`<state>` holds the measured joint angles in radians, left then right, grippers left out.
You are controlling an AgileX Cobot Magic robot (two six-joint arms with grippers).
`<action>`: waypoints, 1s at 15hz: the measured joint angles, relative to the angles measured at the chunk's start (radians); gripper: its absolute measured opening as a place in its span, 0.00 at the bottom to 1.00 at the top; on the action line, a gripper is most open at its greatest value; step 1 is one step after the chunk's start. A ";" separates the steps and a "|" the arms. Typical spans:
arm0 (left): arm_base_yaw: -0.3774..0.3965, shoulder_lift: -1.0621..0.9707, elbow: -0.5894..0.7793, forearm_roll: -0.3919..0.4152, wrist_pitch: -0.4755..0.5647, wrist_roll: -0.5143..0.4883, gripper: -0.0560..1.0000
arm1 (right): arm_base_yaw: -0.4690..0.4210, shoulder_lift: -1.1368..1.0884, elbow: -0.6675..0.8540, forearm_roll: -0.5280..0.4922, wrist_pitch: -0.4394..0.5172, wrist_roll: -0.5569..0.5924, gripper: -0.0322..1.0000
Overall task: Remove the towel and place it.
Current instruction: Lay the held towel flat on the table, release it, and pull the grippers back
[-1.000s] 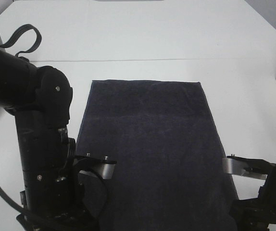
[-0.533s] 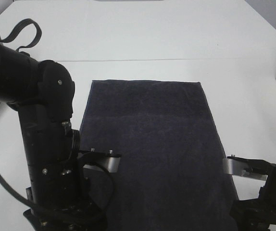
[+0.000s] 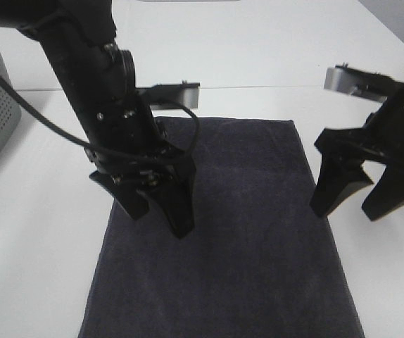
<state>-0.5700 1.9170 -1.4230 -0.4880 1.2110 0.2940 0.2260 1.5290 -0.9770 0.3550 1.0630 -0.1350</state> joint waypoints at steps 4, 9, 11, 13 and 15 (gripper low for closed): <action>0.162 0.001 -0.108 0.046 0.001 0.000 0.76 | -0.196 0.021 -0.161 0.003 0.020 -0.010 0.72; 0.358 0.033 -0.236 0.054 -0.011 0.001 0.77 | -0.277 0.199 -0.393 0.083 0.087 -0.088 0.72; 0.423 0.093 -0.312 0.054 -0.018 0.003 0.82 | -0.277 0.339 -0.572 0.093 0.135 -0.090 0.76; 0.475 0.177 -0.385 0.045 -0.032 0.004 0.85 | -0.277 0.500 -0.776 0.093 0.148 -0.107 0.77; 0.537 0.322 -0.525 -0.020 -0.042 0.008 0.85 | -0.277 0.726 -1.047 0.093 0.148 -0.111 0.78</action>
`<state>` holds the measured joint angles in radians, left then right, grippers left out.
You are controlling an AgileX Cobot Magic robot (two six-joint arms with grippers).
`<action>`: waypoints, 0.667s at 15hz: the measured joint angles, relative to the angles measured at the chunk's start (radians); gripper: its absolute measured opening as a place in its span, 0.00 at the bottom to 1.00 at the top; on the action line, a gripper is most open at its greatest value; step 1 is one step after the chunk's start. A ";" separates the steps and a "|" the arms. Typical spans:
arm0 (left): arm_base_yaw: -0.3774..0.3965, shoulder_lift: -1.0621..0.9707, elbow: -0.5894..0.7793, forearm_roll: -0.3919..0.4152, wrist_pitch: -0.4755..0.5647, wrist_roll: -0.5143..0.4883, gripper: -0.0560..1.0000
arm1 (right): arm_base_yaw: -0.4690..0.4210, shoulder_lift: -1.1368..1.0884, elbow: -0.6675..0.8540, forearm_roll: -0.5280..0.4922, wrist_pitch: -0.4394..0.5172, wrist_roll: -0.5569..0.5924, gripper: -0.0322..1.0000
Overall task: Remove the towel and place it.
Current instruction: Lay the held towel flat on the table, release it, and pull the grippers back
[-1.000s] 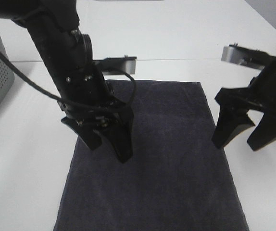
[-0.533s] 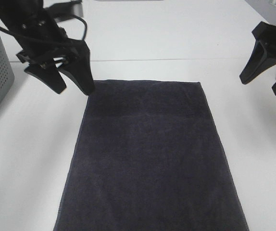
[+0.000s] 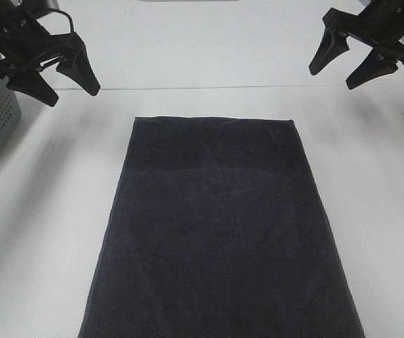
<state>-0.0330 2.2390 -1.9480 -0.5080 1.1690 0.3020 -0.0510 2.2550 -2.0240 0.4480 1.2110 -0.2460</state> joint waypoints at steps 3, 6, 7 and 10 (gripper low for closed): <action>0.012 0.140 -0.143 -0.020 0.022 0.008 0.85 | 0.000 0.100 -0.075 -0.002 0.000 0.007 0.78; 0.004 0.266 -0.274 -0.065 0.021 0.008 0.85 | 0.000 0.155 -0.084 -0.020 0.001 0.050 0.85; 0.003 0.306 -0.322 -0.097 0.021 0.008 0.85 | 0.000 0.178 -0.088 -0.020 0.002 0.050 0.86; 0.003 0.410 -0.426 -0.170 0.015 0.008 0.85 | 0.000 0.259 -0.159 0.013 0.005 0.046 0.87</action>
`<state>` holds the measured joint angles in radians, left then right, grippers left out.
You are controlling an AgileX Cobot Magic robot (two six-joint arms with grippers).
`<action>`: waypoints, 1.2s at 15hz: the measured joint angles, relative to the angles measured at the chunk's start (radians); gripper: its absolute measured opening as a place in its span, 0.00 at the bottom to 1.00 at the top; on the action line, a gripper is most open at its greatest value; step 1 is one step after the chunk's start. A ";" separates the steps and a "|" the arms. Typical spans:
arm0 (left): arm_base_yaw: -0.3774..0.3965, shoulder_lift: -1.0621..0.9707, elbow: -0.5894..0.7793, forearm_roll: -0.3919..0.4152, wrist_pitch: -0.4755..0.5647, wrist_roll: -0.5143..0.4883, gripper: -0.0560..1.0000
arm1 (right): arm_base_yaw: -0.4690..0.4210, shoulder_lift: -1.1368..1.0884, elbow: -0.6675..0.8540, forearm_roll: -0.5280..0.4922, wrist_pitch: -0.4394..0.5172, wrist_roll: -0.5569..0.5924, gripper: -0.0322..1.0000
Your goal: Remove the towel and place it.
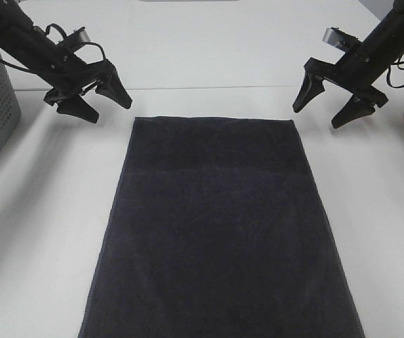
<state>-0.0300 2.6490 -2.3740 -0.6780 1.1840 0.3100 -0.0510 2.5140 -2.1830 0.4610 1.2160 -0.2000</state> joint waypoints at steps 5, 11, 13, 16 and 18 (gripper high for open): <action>-0.011 0.037 -0.022 -0.007 -0.081 0.007 0.85 | 0.000 0.049 -0.030 0.058 -0.001 -0.027 0.87; -0.041 0.073 -0.030 -0.038 -0.124 0.056 0.85 | -0.001 0.092 -0.039 0.066 0.000 -0.031 0.85; -0.047 0.080 -0.033 -0.055 -0.128 0.056 0.85 | 0.004 0.093 -0.039 0.060 0.000 -0.031 0.84; -0.079 0.083 -0.034 -0.057 -0.138 0.057 0.83 | 0.033 0.093 -0.042 0.035 -0.017 -0.028 0.81; -0.111 0.083 -0.034 -0.059 -0.160 0.057 0.82 | 0.057 0.093 -0.042 0.025 -0.054 -0.022 0.78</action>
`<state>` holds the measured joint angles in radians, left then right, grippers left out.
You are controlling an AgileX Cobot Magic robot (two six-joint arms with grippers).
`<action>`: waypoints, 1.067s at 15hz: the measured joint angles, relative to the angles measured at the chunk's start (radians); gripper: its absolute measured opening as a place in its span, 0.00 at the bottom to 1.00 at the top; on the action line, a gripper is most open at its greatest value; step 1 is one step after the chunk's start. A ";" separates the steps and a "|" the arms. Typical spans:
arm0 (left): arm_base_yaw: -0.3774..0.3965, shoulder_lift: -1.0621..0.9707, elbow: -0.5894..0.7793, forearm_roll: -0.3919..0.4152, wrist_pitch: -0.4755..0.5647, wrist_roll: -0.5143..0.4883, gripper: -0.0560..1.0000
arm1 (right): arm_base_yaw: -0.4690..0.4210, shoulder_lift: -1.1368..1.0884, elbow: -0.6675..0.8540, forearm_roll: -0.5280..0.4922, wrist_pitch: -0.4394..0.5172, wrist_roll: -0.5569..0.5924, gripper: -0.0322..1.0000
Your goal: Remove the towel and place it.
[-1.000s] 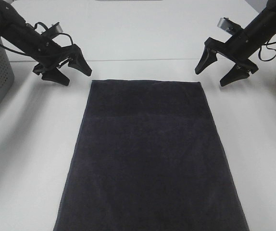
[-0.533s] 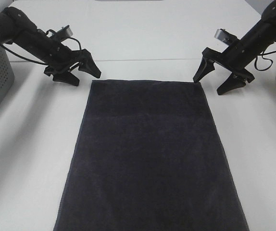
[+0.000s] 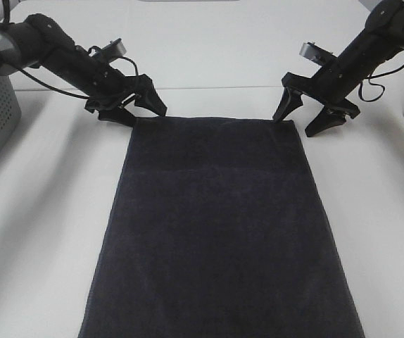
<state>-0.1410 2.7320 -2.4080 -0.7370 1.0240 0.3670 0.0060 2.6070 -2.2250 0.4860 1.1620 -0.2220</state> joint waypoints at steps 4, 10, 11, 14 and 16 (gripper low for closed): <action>-0.070 0.003 0.000 0.006 -0.051 -0.007 0.82 | 0.085 0.000 0.000 -0.073 -0.083 0.008 0.73; -0.097 0.008 0.000 0.052 -0.065 -0.020 0.61 | 0.115 0.004 0.000 -0.151 -0.124 0.036 0.29; -0.097 0.011 0.000 0.060 -0.066 -0.020 0.48 | 0.115 0.007 0.000 -0.152 -0.131 0.036 0.19; -0.097 0.015 0.001 0.095 -0.074 -0.002 0.09 | 0.115 0.010 0.000 -0.157 -0.134 0.050 0.04; -0.097 0.015 0.001 0.098 -0.090 0.044 0.07 | 0.115 0.010 0.000 -0.161 -0.135 0.052 0.04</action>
<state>-0.2380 2.7470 -2.4070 -0.6390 0.9340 0.4110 0.1210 2.6170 -2.2250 0.3250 1.0270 -0.1700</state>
